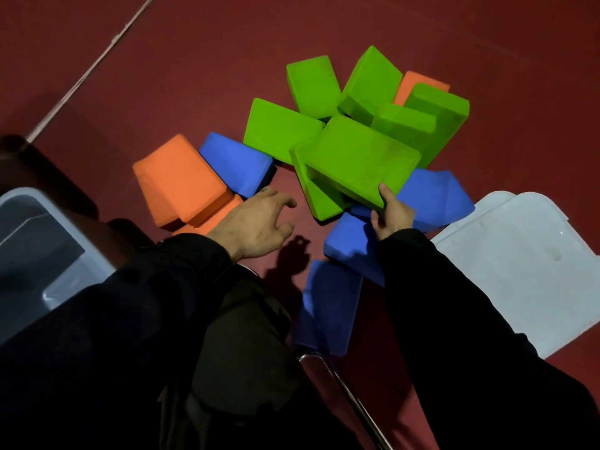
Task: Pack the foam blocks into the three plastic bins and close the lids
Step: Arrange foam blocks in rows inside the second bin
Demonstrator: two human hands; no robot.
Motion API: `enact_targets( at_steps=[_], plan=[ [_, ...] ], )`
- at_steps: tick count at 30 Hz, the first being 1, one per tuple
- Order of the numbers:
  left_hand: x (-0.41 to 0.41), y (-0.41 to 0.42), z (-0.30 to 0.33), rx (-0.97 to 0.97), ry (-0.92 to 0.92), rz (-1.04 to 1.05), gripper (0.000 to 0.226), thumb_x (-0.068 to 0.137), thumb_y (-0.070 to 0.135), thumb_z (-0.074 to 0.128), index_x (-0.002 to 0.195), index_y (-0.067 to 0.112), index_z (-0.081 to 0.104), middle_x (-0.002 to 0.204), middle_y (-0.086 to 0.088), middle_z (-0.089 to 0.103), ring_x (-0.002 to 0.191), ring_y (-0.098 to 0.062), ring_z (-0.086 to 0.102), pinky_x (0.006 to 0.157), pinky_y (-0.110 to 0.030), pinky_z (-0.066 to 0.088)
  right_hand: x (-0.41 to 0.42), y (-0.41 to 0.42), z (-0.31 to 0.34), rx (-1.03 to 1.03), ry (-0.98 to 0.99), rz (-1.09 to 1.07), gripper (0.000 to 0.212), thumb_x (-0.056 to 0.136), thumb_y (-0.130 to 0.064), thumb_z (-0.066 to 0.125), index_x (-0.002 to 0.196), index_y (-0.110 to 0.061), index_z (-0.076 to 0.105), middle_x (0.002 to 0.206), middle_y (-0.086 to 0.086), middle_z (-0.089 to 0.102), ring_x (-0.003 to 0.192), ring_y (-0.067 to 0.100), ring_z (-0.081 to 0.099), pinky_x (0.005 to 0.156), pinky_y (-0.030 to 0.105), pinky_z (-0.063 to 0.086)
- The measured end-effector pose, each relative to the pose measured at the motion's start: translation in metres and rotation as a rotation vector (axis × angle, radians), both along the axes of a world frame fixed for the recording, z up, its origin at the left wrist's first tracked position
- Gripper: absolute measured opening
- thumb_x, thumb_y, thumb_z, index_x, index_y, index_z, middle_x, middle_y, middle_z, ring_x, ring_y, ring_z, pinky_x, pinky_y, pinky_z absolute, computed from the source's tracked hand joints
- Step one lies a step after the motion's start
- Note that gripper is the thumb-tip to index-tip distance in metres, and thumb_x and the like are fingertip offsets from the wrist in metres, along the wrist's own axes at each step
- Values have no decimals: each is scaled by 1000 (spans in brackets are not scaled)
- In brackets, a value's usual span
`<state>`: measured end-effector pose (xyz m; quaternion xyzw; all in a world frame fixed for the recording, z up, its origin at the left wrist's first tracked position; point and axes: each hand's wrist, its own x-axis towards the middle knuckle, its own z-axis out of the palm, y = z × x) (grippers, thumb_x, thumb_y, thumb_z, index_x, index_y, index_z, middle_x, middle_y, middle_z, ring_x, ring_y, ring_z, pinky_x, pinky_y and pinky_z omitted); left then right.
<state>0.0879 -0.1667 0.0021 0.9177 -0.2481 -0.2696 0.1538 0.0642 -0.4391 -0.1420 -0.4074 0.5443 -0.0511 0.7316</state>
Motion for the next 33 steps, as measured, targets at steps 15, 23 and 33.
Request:
enact_targets(
  at_steps=[15, 23, 33],
  plan=[
    [4, 7, 3, -282, -79, 466, 87, 71, 54, 84, 137, 18, 43, 129, -1, 60, 114, -19, 57, 92, -35, 47, -85, 57, 25, -85, -46, 593, 30, 96, -55, 60, 100, -25, 64, 97, 7, 64, 81, 21, 62, 77, 34, 51],
    [3, 10, 7, -96, -212, 443, 109, 69, 61, 80, 151, 12, 26, 141, -16, 47, 132, -32, 43, 104, -48, 42, -8, -3, -4, -1168, 346, 1070, 70, 89, -30, 66, 152, -12, 40, 158, 18, 36, 140, 38, 39, 113, 45, 33],
    [15, 10, 7, -92, -185, 506, 116, 73, 60, 79, 158, 11, 15, 150, -17, 38, 139, -32, 37, 110, -47, 36, -41, 36, -51, -1172, 561, 1515, 76, 85, -54, 64, 151, -23, 44, 169, 19, 6, 150, 41, 26, 111, 53, 33]
  ],
)
